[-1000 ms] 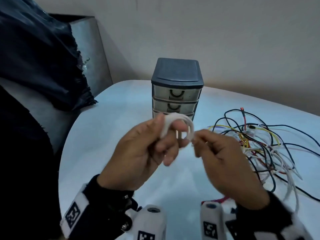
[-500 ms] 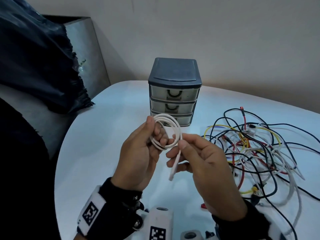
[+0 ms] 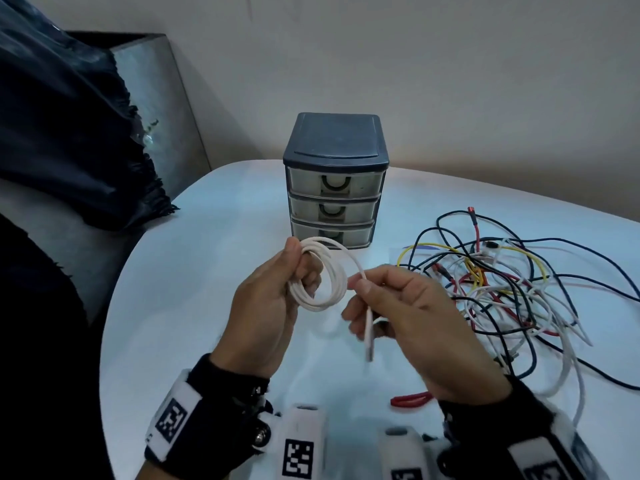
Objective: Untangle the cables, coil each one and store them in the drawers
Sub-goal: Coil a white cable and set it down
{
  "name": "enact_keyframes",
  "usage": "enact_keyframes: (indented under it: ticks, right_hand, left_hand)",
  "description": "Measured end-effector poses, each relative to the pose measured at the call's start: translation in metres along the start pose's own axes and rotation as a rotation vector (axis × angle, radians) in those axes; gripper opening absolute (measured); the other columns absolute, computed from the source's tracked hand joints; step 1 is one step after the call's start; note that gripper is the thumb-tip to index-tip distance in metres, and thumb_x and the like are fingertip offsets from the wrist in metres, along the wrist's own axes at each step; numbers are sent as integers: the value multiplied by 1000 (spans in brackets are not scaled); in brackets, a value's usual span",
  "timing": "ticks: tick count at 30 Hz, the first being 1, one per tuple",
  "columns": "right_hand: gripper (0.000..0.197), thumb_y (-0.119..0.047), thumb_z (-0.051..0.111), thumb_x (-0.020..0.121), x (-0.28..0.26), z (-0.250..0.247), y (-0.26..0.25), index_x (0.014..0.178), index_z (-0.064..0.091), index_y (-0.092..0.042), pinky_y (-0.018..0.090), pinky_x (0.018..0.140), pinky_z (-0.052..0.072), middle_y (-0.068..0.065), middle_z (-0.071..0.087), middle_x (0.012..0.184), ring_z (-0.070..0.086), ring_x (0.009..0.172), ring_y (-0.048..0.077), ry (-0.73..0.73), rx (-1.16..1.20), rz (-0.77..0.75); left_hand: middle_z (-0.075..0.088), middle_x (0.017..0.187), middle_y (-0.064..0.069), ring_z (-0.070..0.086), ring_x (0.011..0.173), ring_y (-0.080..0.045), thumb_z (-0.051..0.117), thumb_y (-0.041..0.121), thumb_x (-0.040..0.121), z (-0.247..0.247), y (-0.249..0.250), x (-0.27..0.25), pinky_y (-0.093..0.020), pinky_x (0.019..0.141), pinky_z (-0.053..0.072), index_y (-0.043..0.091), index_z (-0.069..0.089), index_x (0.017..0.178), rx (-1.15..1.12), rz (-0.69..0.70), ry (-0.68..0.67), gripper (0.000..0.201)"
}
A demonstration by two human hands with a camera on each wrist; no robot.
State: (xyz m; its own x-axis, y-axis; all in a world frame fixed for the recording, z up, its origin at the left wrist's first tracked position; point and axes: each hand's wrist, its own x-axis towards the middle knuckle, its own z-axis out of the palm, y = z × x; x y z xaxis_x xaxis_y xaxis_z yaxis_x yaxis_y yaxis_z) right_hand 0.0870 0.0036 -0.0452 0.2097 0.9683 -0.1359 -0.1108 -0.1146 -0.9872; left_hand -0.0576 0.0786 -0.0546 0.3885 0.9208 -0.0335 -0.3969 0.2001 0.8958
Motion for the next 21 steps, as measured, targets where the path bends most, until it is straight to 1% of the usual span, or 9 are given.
enact_keyframes:
  ticks: [3, 5, 7, 9, 11, 14, 17, 20, 21]
  right_hand:
    - [17, -27, 69, 89, 2, -11, 6, 73, 74, -27, 17, 64, 46, -10, 67, 71, 60, 67, 6, 202, -553, -247]
    - [18, -26, 69, 90, 3, -11, 9, 73, 74, -29, 23, 62, 48, -6, 67, 69, 59, 64, 7, 274, -665, -314]
    - [20, -16, 66, 92, 6, -7, 8, 74, 74, -20, 27, 57, 52, -1, 68, 63, 61, 55, 9, 317, -442, -300]
    - [22, -9, 62, 94, 8, -2, 3, 75, 71, -11, 25, 55, 54, 5, 70, 62, 64, 54, 13, 300, -77, -198]
    - [18, -9, 58, 92, 8, 3, -2, 77, 67, -4, 22, 52, 53, 9, 68, 62, 63, 52, 14, 174, 241, -59]
    - [16, -18, 56, 80, 6, 4, -6, 78, 62, -3, 18, 45, 49, 8, 62, 59, 58, 47, 13, 13, 542, 139]
    - [12, -17, 55, 80, 9, 0, -7, 81, 59, -5, 17, 42, 44, 5, 56, 58, 53, 47, 12, -17, 665, 233]
    - [12, -17, 55, 78, 11, 3, -3, 80, 59, -6, 17, 41, 41, 4, 54, 57, 50, 46, 11, -24, 673, 242]
    - [12, -17, 55, 78, 10, 7, 0, 77, 60, -6, 17, 42, 39, 4, 53, 56, 49, 45, 11, -38, 676, 249]
  left_hand:
    - [41, 76, -11, 46, 70, -14, 46, 37, 91, -3, 4, -2, -29, 72, 33, 17, 46, 55, -76, -83, -87, 41]
    - [56, 99, -14, 58, 94, -16, 43, 37, 92, 0, 4, -5, -33, 85, 36, 21, 54, 50, -84, -125, -147, 46]
    - [64, 122, -9, 61, 115, -12, 40, 37, 92, 3, 2, -8, -37, 101, 36, 22, 54, 47, -111, -162, -188, 49]
    - [60, 127, -5, 60, 119, -10, 40, 37, 92, 3, -1, -8, -41, 112, 32, 20, 57, 50, -127, -180, -205, 49]
    - [56, 139, -5, 53, 130, -17, 43, 38, 97, 0, -6, -6, -49, 118, 24, 8, 54, 68, -176, -196, -243, 44]
    - [59, 139, -5, 45, 137, -23, 45, 39, 96, -2, -5, -3, -45, 114, 31, 12, 45, 87, -237, -220, -245, 28]
    - [64, 131, -4, 53, 130, -20, 44, 40, 89, -2, -2, -3, -40, 109, 38, 5, 42, 112, -240, -235, -200, 42]
    - [66, 127, -10, 56, 127, -25, 45, 39, 87, 1, -2, -4, -41, 108, 42, -3, 69, 95, -255, -247, -157, 48]
    - [67, 124, -11, 58, 124, -25, 46, 39, 86, 3, -2, -4, -38, 103, 47, 1, 73, 100, -263, -252, -139, 49]
